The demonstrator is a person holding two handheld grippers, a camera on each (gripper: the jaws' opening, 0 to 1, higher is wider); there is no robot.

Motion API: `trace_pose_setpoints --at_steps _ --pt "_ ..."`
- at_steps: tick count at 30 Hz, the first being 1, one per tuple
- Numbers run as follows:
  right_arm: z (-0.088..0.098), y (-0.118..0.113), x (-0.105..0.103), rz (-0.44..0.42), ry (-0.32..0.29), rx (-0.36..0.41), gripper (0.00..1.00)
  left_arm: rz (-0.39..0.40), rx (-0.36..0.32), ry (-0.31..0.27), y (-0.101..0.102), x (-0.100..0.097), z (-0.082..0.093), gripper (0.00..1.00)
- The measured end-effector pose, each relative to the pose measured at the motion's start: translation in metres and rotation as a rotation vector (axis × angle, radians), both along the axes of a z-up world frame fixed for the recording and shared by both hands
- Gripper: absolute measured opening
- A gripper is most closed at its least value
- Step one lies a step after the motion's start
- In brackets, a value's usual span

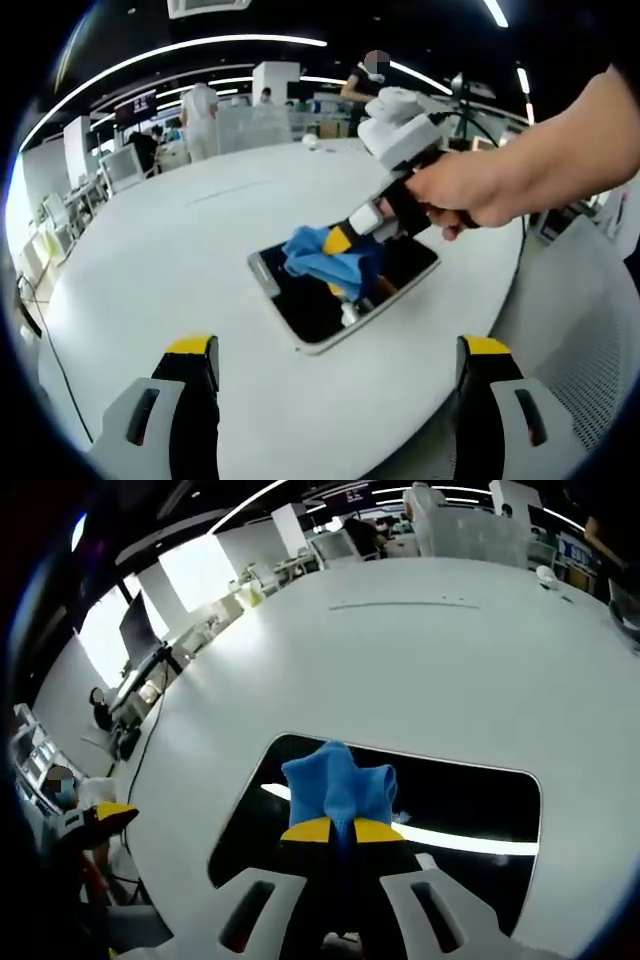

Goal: Wipe the mirror surface with the cleaning cloth until all visible marks leave the cleaned area.

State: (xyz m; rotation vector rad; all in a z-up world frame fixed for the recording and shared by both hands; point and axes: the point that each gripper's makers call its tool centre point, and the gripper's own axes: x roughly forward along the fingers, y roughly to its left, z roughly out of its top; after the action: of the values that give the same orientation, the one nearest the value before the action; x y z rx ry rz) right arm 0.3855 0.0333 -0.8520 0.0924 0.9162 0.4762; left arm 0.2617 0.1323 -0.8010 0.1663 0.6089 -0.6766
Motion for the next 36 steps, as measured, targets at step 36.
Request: trace_pose_setpoints --at_steps 36 --pt "-0.001 -0.106 -0.010 -0.133 -0.022 -0.028 0.00 -0.007 0.015 0.000 0.000 -0.001 -0.001 0.99"
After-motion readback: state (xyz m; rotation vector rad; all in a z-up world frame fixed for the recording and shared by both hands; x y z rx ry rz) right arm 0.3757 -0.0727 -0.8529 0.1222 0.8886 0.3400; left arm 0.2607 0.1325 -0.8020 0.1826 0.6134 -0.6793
